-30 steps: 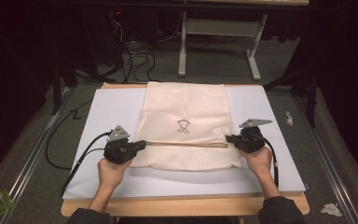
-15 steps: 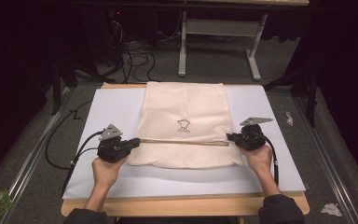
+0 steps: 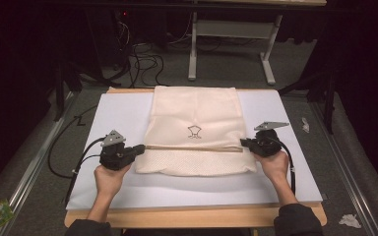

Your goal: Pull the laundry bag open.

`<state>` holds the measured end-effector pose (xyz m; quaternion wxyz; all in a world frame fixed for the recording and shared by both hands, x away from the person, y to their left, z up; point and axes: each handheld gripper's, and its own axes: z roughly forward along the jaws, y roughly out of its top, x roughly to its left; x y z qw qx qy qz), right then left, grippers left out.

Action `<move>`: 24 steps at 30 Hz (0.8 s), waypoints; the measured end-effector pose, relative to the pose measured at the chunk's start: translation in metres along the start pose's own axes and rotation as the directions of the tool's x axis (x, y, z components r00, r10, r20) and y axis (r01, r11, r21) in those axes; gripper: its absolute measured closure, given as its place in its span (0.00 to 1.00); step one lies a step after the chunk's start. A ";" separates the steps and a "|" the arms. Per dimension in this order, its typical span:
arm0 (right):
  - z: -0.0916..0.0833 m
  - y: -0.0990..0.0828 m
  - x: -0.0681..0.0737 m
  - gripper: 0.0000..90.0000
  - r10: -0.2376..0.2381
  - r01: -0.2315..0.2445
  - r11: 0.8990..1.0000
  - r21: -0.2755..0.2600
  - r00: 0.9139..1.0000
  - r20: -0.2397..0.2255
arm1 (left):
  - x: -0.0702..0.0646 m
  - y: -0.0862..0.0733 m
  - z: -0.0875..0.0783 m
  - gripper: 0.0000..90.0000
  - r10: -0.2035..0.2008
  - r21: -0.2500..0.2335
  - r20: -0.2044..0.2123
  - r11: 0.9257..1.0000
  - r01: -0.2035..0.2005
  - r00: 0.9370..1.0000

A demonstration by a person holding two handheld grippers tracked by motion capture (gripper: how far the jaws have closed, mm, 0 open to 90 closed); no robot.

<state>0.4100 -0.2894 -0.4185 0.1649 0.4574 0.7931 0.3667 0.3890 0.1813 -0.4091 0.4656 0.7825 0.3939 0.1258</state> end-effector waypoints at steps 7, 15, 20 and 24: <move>-0.001 -0.001 -0.003 0.99 0.004 -0.004 1.000 0.005 1.000 0.017 | 0.006 -0.001 -0.006 0.97 -0.009 -0.009 -0.028 1.000 0.009 1.000; 0.000 0.000 -0.004 0.99 0.004 -0.004 1.000 0.003 1.000 0.028 | 0.011 -0.001 -0.006 0.97 -0.020 -0.001 -0.040 1.000 0.020 0.999; -0.002 0.000 -0.007 0.99 0.010 -0.010 1.000 0.002 1.000 0.028 | 0.013 -0.001 -0.008 0.97 -0.022 0.001 -0.048 1.000 0.022 0.999; -0.003 0.003 -0.006 0.99 0.010 -0.010 1.000 0.001 0.999 0.035 | 0.016 0.000 -0.004 0.97 -0.002 0.025 -0.106 1.000 0.005 0.994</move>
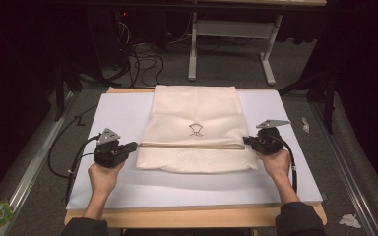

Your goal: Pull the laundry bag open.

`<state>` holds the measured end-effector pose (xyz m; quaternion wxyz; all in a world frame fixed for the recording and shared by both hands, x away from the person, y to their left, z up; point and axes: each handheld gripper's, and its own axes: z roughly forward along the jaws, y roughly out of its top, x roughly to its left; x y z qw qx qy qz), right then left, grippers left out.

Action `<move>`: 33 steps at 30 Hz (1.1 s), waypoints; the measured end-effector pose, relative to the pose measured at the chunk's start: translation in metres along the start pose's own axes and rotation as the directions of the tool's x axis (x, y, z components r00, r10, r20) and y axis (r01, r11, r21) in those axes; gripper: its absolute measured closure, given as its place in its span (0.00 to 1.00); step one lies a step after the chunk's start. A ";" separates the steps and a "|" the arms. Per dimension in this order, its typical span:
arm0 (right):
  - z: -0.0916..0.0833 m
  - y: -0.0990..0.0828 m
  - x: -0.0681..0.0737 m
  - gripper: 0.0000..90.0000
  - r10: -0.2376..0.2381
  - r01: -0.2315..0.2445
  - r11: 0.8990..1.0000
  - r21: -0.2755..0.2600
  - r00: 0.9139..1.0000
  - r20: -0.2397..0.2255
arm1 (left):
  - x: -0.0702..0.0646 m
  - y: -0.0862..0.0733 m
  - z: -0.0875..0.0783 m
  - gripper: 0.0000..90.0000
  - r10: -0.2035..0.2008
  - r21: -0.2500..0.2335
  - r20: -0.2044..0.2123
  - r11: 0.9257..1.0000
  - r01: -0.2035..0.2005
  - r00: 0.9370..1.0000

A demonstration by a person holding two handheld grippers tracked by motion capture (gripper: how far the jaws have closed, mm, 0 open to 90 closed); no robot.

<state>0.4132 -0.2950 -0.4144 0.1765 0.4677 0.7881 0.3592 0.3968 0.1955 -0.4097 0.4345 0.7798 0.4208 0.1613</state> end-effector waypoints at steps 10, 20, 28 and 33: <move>0.005 -0.003 -0.004 0.99 0.028 -0.028 1.000 0.007 1.000 -0.006 | -0.004 0.001 0.007 0.97 0.025 0.015 -0.032 1.000 -0.024 0.999; 0.005 -0.003 0.001 0.98 0.034 -0.034 0.999 0.003 0.999 -0.002 | -0.003 0.003 0.005 0.97 -0.009 -0.005 -0.001 1.000 0.009 1.000; 0.005 -0.007 0.002 0.98 0.036 -0.036 0.999 -0.001 0.999 -0.010 | -0.002 0.001 0.005 0.97 -0.016 0.007 0.003 1.000 0.016 1.000; 0.005 -0.009 0.002 0.97 0.047 -0.047 0.999 0.003 0.999 -0.014 | -0.002 0.001 0.006 0.97 -0.045 0.010 0.025 0.999 0.045 0.999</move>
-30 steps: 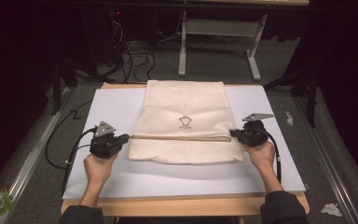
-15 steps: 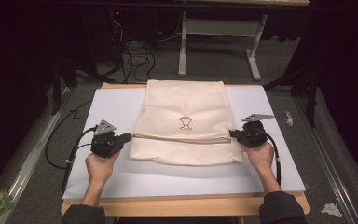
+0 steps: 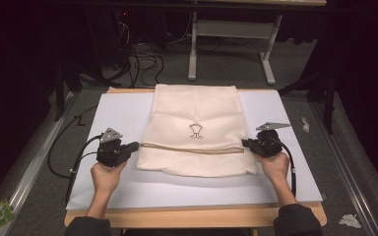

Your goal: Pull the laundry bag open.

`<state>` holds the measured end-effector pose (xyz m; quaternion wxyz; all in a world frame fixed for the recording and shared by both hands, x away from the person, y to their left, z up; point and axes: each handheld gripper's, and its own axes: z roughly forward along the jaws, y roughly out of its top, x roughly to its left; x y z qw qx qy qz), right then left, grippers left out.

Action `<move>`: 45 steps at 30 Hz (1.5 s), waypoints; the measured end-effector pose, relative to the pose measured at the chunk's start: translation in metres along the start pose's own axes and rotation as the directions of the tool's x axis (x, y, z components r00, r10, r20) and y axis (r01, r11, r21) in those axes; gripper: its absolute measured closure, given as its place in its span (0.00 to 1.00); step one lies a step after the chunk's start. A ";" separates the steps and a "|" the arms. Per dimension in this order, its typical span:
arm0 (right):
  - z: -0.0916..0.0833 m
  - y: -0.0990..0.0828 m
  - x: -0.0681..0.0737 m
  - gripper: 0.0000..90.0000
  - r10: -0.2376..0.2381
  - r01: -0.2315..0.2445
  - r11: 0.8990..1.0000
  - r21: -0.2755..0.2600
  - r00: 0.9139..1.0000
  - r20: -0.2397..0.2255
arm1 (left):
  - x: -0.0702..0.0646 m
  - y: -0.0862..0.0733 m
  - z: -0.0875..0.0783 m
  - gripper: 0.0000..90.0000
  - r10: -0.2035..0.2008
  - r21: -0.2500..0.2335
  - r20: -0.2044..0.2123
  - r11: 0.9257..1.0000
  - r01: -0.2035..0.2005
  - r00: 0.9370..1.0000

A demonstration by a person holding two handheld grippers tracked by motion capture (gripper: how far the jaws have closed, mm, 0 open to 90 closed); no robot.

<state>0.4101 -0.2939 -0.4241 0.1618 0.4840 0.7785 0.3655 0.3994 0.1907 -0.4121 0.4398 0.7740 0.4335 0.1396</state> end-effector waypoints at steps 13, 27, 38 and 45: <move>-0.003 -0.004 0.003 0.97 0.000 0.000 1.000 -0.014 1.000 0.005 | 0.010 -0.008 0.000 0.97 -0.061 0.001 0.059 0.998 0.061 0.996; 0.007 -0.012 0.000 0.96 0.011 -0.011 0.999 0.032 1.000 -0.001 | 0.008 -0.016 0.007 0.97 -0.060 0.026 0.065 0.998 0.058 0.996; 0.013 -0.017 -0.001 0.95 0.018 -0.018 0.998 0.063 1.000 0.000 | 0.008 -0.021 0.015 0.97 -0.061 0.052 0.060 0.997 0.058 0.996; 0.015 -0.018 -0.002 0.94 0.021 -0.021 0.998 0.067 1.000 0.005 | 0.006 -0.023 0.017 0.96 -0.055 0.060 0.057 0.997 0.051 0.997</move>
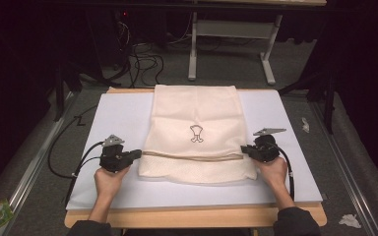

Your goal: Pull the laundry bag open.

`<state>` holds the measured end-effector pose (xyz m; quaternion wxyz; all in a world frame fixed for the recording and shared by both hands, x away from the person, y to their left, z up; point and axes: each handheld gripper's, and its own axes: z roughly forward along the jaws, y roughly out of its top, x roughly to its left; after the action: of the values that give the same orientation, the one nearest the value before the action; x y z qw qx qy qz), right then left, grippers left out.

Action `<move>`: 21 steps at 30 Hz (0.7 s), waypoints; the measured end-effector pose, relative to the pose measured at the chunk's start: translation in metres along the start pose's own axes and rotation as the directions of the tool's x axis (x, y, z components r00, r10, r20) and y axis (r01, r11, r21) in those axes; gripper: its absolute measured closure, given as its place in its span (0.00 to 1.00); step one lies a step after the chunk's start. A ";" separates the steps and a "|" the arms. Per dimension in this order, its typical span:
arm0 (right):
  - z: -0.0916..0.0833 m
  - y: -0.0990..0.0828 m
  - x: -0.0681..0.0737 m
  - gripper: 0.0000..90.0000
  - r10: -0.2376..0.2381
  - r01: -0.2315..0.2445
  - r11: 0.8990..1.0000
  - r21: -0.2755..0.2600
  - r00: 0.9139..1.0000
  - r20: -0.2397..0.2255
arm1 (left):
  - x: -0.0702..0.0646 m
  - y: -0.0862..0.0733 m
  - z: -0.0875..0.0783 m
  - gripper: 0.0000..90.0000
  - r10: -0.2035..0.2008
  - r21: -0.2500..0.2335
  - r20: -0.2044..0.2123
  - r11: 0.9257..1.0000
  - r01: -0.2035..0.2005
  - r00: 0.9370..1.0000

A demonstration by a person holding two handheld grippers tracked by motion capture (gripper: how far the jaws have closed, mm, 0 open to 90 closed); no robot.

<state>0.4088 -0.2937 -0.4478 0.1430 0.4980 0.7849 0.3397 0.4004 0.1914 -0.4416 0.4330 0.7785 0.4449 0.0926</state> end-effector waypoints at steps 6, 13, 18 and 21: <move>0.002 -0.001 0.001 0.92 -0.007 0.007 1.000 -0.001 1.000 0.009 | 0.000 0.000 0.002 0.96 -0.002 0.016 -0.006 1.000 0.002 1.000; 0.001 -0.002 0.001 0.86 -0.006 0.006 1.000 0.002 1.000 0.010 | -0.001 -0.001 0.004 0.95 0.008 0.017 -0.005 1.000 -0.007 1.000; 0.001 -0.003 0.002 0.78 -0.007 0.007 1.000 0.002 1.000 0.009 | -0.002 -0.001 0.003 0.90 0.009 -0.012 0.005 1.000 -0.009 1.000; -0.001 -0.002 0.003 0.74 -0.020 0.020 1.000 -0.011 1.000 0.016 | -0.002 -0.001 0.001 0.87 0.020 -0.035 -0.001 0.999 -0.020 1.000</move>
<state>0.4051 -0.2917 -0.4480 0.1553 0.4922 0.7868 0.3385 0.3992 0.1894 -0.4426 0.4452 0.7752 0.4356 0.1050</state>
